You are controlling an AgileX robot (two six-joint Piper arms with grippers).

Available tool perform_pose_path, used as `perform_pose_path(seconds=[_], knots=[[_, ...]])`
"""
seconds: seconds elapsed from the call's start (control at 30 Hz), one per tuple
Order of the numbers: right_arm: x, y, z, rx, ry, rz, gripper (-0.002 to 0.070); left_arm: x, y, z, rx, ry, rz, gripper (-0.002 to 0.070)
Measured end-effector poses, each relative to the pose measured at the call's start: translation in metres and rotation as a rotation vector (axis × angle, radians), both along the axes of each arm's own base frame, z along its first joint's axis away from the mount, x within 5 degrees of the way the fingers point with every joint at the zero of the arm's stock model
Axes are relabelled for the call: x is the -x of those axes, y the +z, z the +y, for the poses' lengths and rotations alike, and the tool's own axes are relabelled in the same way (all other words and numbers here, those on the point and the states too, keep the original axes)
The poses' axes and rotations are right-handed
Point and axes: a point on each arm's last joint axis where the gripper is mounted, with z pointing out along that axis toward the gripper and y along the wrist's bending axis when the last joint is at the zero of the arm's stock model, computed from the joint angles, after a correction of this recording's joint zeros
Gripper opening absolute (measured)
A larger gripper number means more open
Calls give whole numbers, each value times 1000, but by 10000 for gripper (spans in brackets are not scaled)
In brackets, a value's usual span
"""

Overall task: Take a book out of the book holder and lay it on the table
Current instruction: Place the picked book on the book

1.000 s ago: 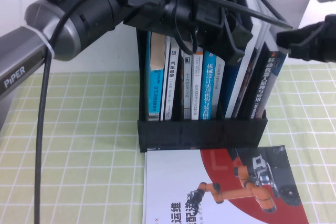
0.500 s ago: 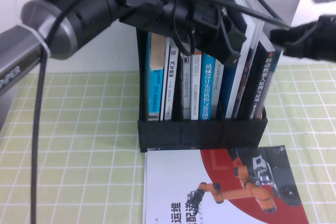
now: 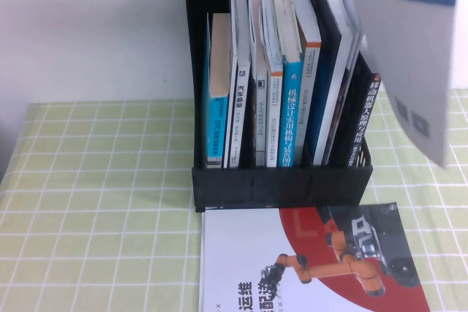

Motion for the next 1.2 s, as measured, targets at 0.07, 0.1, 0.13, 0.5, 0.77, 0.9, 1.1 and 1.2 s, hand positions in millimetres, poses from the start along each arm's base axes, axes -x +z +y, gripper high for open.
perform_pose_path(seconds=[0.07,0.1,0.13,0.5,0.77,0.9,1.1,1.2], knots=[[14,11,4,59,116,0,8,12,11,20,9,27,23,-3],[20,17,5,83,157,-1,8,19,16,28,7,32,39,-3],[26,21,6,113,197,10,8,25,19,37,7,43,60,-3],[48,21,14,456,183,109,8,98,36,75,40,141,78,-3],[35,-47,49,1002,172,137,8,137,5,77,64,188,100,-3],[26,-91,82,1229,136,94,8,147,-5,78,69,213,97,-3],[35,-142,126,1384,18,-96,8,156,-3,78,79,224,68,-3],[45,-160,140,1437,16,-179,8,159,-2,78,80,220,60,-3]])
